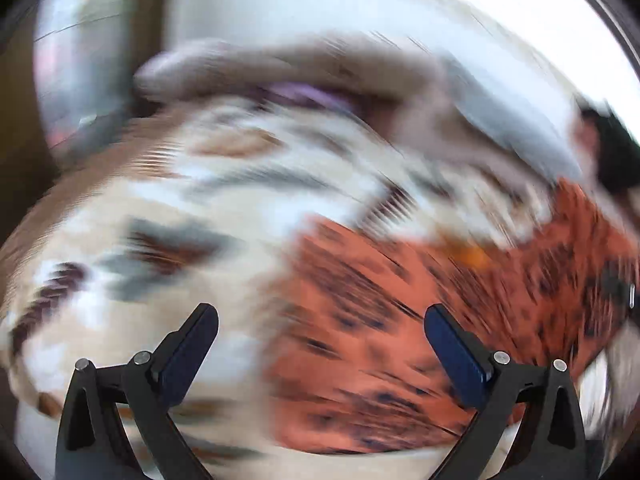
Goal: Fold small clothes
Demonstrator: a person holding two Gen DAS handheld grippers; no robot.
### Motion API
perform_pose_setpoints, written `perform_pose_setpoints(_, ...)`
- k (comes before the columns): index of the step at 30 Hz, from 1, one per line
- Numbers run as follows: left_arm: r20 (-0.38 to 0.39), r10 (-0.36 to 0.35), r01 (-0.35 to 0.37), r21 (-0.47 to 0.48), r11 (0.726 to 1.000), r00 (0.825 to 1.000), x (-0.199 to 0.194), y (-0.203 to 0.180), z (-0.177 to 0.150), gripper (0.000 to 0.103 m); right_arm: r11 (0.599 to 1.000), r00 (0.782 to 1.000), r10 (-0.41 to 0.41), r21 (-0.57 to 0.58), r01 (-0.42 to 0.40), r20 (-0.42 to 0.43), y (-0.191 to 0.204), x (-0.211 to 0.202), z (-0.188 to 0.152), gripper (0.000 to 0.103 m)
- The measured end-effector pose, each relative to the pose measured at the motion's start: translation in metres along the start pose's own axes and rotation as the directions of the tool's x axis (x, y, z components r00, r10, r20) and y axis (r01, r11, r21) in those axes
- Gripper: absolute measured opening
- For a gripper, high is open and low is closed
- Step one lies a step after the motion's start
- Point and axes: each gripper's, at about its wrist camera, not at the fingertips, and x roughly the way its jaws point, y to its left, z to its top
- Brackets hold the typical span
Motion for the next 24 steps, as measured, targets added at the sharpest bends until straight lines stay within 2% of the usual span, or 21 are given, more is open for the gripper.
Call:
perform_pose_setpoints(1,0.031,0.058,-0.056,-0.068,0.996,0.998,-0.007,0.036,0.005,0.103,0.999,1.0,0.014,-0.046,-0.015,-0.009,0.022,0.008,-0.004,0.011)
perform_pose_setpoints(2,0.036,0.091,-0.087,-0.104,0.991,0.995,-0.007,0.056,0.007,0.103,0.995,0.999,0.031,-0.095,-0.034,-0.032,0.048,0.021,-0.012,0.011)
perform_pose_setpoints(5,-0.014,0.169,-0.169,-0.212,0.963,0.985,0.001,0.115,-0.003,0.103,0.984,0.984,0.067,-0.155,-0.093,-0.164,0.089,0.074,-0.043,0.011)
perform_pose_setpoints(6,-0.031,0.178,-0.18,-0.238,0.954,0.984,0.005,0.127,-0.01,0.103,0.978,0.967,0.048,-0.185,-0.097,-0.251,0.101,0.108,-0.064,0.011)
perform_pose_setpoints(8,-0.107,0.182,-0.206,-0.29,0.935,0.977,0.018,0.147,-0.021,0.101,0.979,0.929,0.023,-0.182,-0.097,-0.369,0.103,0.146,-0.093,0.011)
perform_pose_setpoints(9,-0.099,0.137,-0.161,-0.316,0.935,0.986,0.017,0.152,-0.023,0.101,0.98,0.926,0.017,-0.176,-0.09,-0.377,0.102,0.154,-0.103,0.011)
perform_pose_setpoints(10,-0.073,0.13,-0.146,-0.316,0.937,0.989,0.013,0.154,-0.023,0.101,0.981,0.933,0.019,-0.174,-0.088,-0.36,0.102,0.149,-0.102,0.011)
perform_pose_setpoints(12,-0.061,0.162,-0.173,-0.294,0.94,0.985,0.01,0.153,-0.022,0.101,0.982,0.942,0.039,-0.161,-0.098,-0.333,0.103,0.136,-0.09,0.01)
perform_pose_setpoints(17,-0.057,0.121,-0.132,-0.277,0.952,0.991,0.007,0.148,-0.022,0.101,0.971,0.974,0.071,-0.208,-0.117,-0.216,0.125,0.095,-0.059,0.011)
perform_pose_setpoints(20,-0.061,0.114,-0.126,-0.258,0.958,0.992,0.014,0.139,-0.017,0.101,0.964,0.966,0.088,-0.223,-0.144,-0.242,0.126,0.101,-0.078,0.011)
perform_pose_setpoints(23,-0.061,0.115,-0.127,-0.231,0.965,0.991,0.016,0.134,-0.019,0.101,0.954,0.936,0.042,-0.264,-0.141,-0.349,0.118,0.142,-0.118,0.015)
perform_pose_setpoints(24,-0.06,0.118,-0.129,-0.219,0.967,0.991,0.016,0.133,-0.02,0.101,0.957,0.943,0.069,-0.245,-0.155,-0.327,0.115,0.138,-0.119,0.015)
